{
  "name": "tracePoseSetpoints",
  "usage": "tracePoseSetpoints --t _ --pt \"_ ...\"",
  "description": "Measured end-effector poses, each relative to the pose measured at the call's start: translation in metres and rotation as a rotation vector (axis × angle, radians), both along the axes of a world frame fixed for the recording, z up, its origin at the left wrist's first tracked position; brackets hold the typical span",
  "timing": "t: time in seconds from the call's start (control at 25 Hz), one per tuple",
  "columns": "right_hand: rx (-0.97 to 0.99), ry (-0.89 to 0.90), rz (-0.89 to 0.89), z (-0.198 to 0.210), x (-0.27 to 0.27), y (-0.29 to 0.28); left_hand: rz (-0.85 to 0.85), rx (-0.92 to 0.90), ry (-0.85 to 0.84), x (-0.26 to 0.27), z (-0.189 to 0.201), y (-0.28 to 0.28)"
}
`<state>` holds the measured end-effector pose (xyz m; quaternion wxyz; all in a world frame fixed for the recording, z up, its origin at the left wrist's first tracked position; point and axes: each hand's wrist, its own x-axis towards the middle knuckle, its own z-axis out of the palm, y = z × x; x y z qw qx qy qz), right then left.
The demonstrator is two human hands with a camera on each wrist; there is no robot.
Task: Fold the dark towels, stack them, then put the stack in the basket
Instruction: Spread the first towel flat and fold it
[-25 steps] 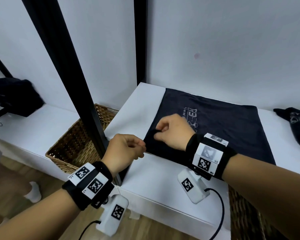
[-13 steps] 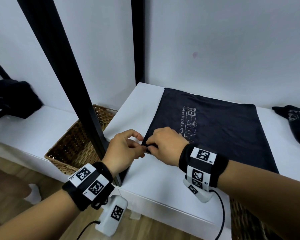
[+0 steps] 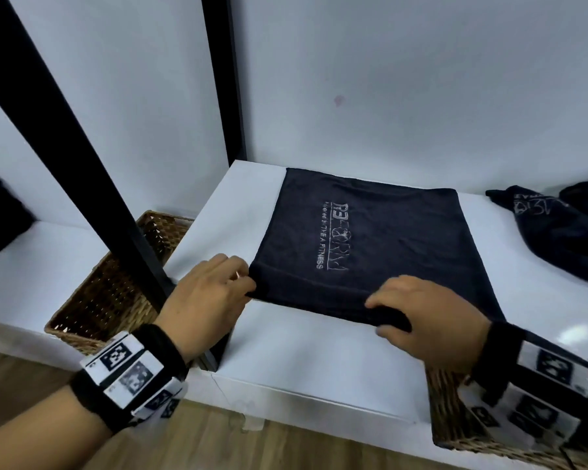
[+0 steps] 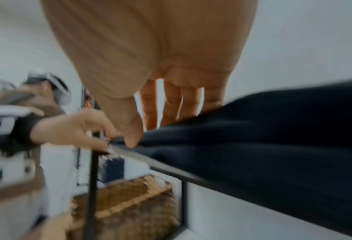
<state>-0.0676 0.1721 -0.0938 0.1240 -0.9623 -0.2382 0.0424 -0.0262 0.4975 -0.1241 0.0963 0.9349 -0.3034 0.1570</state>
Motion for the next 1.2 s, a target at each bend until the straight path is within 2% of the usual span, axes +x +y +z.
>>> tracePoseSetpoints --t 0.2,0.4,0.48,0.56,0.64,0.72,0.84,1.0,1.08,1.2 --pt "-0.049 -0.176 -0.14 -0.014 -0.046 -0.072 -0.137 0.079 -0.02 0.004 -0.002 -0.004" --pt "-0.219 -0.372 -0.246 -0.04 -0.063 -0.109 -0.144 0.047 0.0 0.008 0.0 -0.007" --pt "-0.218 -0.415 -0.239 -0.046 -0.067 -0.114 -0.157 0.052 0.038 0.009 0.003 -0.005" --pt "-0.082 -0.45 -0.269 -0.042 -0.068 -0.119 -0.152 0.054 0.048 0.008 0.013 -0.004" --pt "0.068 -0.45 -0.337 -0.025 -0.063 -0.126 -0.111 -0.022 0.062 0.014 0.03 -0.005" --pt "0.026 -0.446 -0.344 -0.007 -0.054 -0.129 -0.13 -0.078 0.121 0.024 0.047 -0.006" --pt "-0.074 -0.417 -0.233 -0.001 -0.05 -0.136 -0.182 0.019 0.229 0.026 0.056 -0.005" --pt "0.149 -0.191 -0.398 0.008 -0.054 -0.144 -0.106 -0.026 0.329 0.019 0.053 -0.008" --pt "0.318 -0.088 -0.45 0.018 -0.047 -0.146 -0.107 -0.145 0.359 0.019 0.063 -0.017" --pt "0.665 0.035 -0.553 0.044 -0.015 -0.143 0.013 -0.384 0.379 0.035 0.08 -0.034"
